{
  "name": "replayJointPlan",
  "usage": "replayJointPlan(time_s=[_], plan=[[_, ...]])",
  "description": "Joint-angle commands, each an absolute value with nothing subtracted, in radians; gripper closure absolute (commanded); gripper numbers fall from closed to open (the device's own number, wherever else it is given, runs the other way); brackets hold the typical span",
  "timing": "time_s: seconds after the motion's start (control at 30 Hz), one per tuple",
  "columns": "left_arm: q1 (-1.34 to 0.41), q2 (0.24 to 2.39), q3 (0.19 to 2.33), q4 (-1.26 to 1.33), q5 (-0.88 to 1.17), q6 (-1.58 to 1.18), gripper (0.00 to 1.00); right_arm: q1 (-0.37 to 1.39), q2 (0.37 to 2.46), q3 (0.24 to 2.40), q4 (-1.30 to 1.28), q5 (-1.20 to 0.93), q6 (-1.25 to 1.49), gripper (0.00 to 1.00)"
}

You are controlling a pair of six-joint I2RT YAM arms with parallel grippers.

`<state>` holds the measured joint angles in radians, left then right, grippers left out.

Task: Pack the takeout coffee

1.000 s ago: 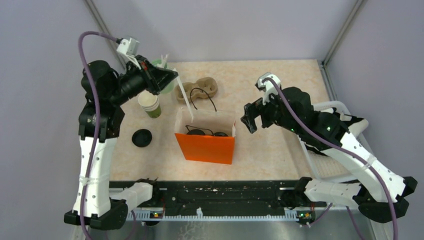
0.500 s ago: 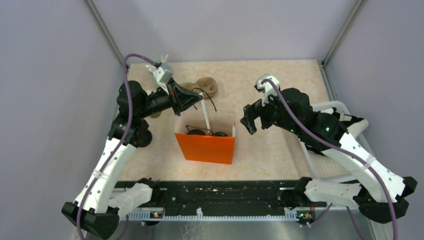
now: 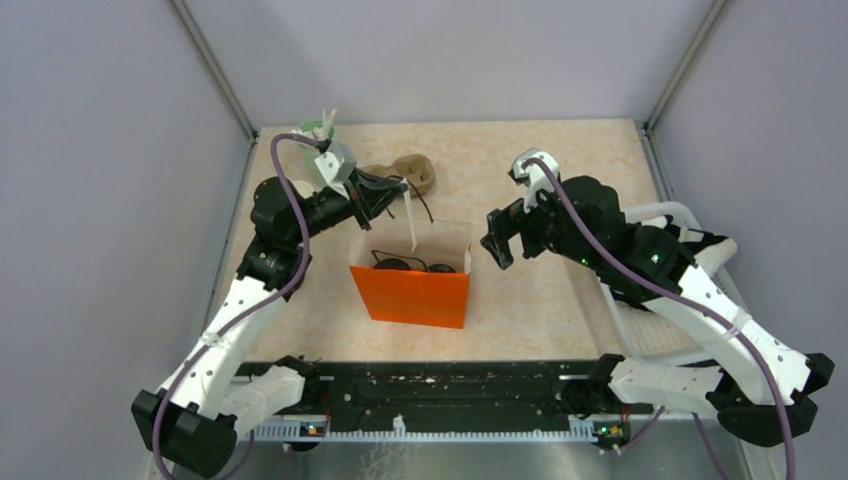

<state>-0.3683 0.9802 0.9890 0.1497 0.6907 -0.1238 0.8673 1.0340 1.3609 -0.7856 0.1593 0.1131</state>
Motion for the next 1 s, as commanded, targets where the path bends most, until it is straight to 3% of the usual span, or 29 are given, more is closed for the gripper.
replayJointPlan(time_s=[0.0,0.73,0.77,0.9,0.97], plan=[[-0.371,0.990,0.929,0.338,0.702,-0.119,1.00,0.859,1.029,1.383,-0.771,0.157,0.109,0.01],[-0.372,0.913,0.607,0.409,0.642,-0.132,0.99,0.859,1.027,1.337,-0.752,0.119,0.119,0.01],[-0.371,0.913,0.602,0.410,0.638,-0.132,0.96,0.860,1.026,1.333,-0.750,0.120,0.123,0.01],[-0.373,0.894,0.614,0.372,0.622,-0.154,0.62,0.859,1.021,1.328,-0.750,0.119,0.130,0.01],[-0.373,0.875,0.649,0.319,0.626,-0.168,0.50,0.859,1.018,1.327,-0.752,0.122,0.132,0.01]])
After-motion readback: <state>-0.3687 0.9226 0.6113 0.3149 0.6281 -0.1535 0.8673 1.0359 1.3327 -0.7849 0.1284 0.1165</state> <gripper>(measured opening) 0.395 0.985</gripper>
